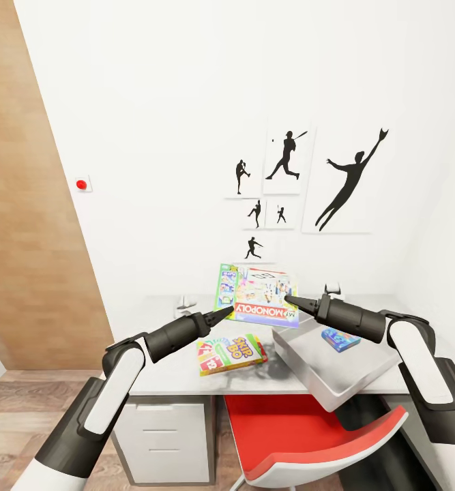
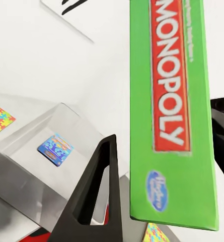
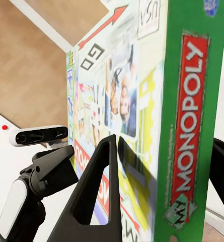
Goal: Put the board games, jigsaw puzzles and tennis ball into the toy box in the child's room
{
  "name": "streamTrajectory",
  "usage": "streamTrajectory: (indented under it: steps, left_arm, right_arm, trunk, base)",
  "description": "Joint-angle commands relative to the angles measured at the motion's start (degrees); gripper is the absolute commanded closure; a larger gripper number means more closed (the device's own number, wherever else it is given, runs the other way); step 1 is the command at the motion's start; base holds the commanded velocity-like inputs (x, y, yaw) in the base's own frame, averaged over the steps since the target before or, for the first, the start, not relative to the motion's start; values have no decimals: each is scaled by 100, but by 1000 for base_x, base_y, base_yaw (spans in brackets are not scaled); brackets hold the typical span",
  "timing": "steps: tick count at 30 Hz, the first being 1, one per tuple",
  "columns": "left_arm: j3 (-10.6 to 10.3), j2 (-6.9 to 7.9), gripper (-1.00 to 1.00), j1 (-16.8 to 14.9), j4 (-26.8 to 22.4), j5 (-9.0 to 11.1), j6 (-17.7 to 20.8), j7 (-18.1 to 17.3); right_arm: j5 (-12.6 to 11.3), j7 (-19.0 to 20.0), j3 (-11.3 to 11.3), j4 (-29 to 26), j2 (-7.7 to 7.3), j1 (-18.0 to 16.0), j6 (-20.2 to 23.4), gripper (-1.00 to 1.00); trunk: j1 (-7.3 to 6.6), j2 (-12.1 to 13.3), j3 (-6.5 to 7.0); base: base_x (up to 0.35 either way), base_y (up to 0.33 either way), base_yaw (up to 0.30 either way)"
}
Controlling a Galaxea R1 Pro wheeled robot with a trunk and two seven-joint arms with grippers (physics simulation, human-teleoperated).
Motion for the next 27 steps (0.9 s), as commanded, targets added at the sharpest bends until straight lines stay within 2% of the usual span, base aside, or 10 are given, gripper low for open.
streamTrajectory:
  steps: [1,6,7,21,27]
  left_arm:
    - [-2,4,100,-4,4,-60,8,10]
    - [-2,0,100,-4,4,-60,8,10]
    - [-2,-1,-100,-4,4,-60,7,11]
    - [11,6,-100,-13,0,-58,63,4]
    - [25,36,-100,-43,-6,-49,228,-5]
  right_arm:
    - [-17,57,-3,0,0,-6,31,100]
    - [-17,58,-3,1,0,-5,31,100]
    - [-17,57,-3,1,0,-5,31,100]
    - [-16,36,-8,15,-2,-19,31,100]
    - [-11,-2,-170,316,-69,-100,31,100]
  trunk:
    - [3,-10,-9]
    - [3,-10,-9]
    - [3,-10,-9]
    - [3,-10,-9]
    - [3,-10,-9]
  base:
    - [0,0,0]
    - [0,0,0]
    - [0,0,0]
    - [0,0,0]
    - [0,0,0]
